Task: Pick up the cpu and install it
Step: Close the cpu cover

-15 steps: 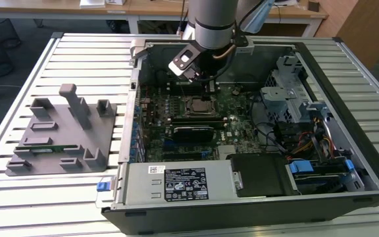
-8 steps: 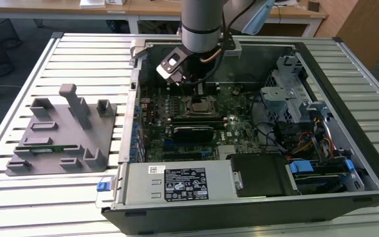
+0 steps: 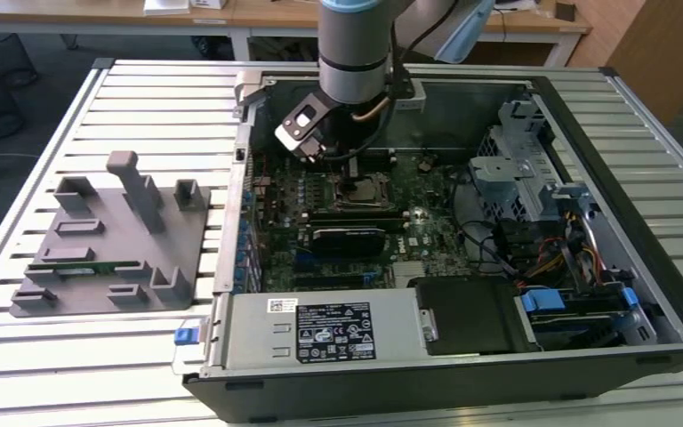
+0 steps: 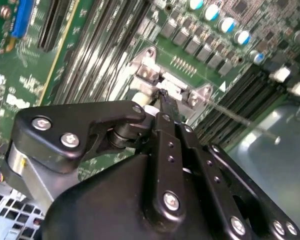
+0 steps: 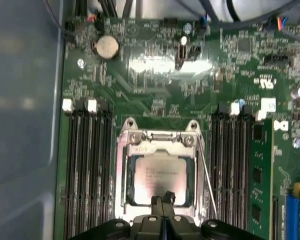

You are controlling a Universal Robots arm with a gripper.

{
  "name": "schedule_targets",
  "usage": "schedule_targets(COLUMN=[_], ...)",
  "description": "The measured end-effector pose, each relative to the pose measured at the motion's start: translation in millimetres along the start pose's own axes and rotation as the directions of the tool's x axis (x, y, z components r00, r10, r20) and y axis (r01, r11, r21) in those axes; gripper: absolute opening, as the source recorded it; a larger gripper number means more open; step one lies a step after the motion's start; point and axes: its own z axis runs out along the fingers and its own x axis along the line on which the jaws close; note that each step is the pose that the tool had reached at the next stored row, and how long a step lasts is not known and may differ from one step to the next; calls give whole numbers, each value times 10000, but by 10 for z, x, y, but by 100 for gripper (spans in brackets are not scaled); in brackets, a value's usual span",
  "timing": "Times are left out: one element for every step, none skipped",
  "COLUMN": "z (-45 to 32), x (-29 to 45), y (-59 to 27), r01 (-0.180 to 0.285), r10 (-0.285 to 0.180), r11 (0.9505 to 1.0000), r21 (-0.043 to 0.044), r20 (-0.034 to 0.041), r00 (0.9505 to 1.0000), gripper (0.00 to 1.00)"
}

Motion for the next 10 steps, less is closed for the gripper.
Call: schedule_targets(z=[13, 25, 37, 49, 58, 59, 59, 55, 43, 24], x=[0, 0, 0, 0, 0, 0, 0, 0, 0, 1], y=[-11, -20, -25, -30, -33, -34, -34, -34, -33, -33], r01=[0, 0, 0, -1, 0, 0, 1, 1, 0, 0], r10=[0, 0, 0, 1, 0, 0, -1, -1, 0, 0], r11=[10000, 10000, 10000, 10000, 10000, 10000, 10000, 10000, 10000, 10000], r21=[-1, -1, 0, 0, 0, 1, 1, 3, 0, -1], r20=[-1, -1, 0, -1, -1, 1, 1, 3, 0, -1], r00=[10000, 10000, 10000, 10000, 10000, 10000, 10000, 10000, 10000, 10000], gripper=[11, 11, 11, 11, 11, 11, 11, 11, 11, 11])
